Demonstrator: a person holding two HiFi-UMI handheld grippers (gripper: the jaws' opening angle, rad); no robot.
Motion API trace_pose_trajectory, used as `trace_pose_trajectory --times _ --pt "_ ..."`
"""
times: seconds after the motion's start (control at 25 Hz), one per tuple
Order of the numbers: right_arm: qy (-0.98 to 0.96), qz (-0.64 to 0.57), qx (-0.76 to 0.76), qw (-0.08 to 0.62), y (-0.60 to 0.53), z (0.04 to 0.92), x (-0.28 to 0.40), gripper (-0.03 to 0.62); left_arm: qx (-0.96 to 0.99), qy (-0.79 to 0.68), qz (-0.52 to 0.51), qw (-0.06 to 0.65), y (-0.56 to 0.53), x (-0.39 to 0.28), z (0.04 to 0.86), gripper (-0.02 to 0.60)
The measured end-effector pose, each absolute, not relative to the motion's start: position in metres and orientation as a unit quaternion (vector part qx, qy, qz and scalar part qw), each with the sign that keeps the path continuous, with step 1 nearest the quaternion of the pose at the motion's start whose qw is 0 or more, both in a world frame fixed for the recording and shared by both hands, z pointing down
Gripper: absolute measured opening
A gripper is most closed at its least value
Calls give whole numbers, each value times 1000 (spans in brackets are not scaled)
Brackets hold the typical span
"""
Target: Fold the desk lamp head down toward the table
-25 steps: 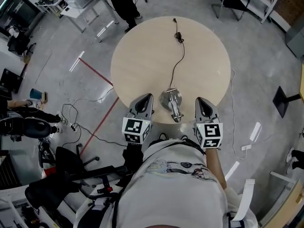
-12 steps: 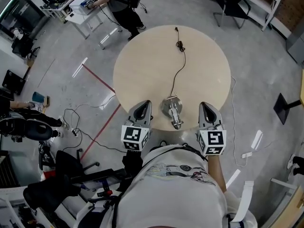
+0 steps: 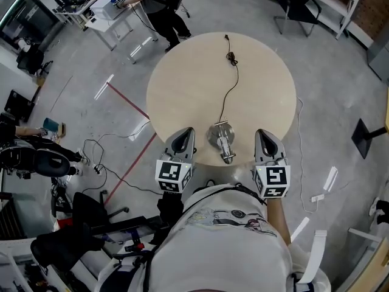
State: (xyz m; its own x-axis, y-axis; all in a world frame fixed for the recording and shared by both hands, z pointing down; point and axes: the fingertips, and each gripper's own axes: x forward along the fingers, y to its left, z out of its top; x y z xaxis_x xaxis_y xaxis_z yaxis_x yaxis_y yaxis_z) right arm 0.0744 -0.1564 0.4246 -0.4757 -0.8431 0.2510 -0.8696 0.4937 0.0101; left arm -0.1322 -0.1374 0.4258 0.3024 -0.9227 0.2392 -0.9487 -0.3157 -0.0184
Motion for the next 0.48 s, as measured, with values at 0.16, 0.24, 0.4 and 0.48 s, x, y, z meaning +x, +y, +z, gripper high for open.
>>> trace_pose_trajectory --times 0.16,0.24,0.4,0.48 --pt "-855 59 503 114 -154 425 77 6 804 -582 103 65 -135 -132 427 3" --pt "-855 58 503 114 -153 425 78 6 803 -583 104 66 -134 -132 428 3" --pt "-857 55 499 114 -154 426 76 6 801 -585 105 69 -135 -132 432 3" --pt "-858 55 498 114 -153 428 75 6 801 -585 105 70 -134 -132 433 3"
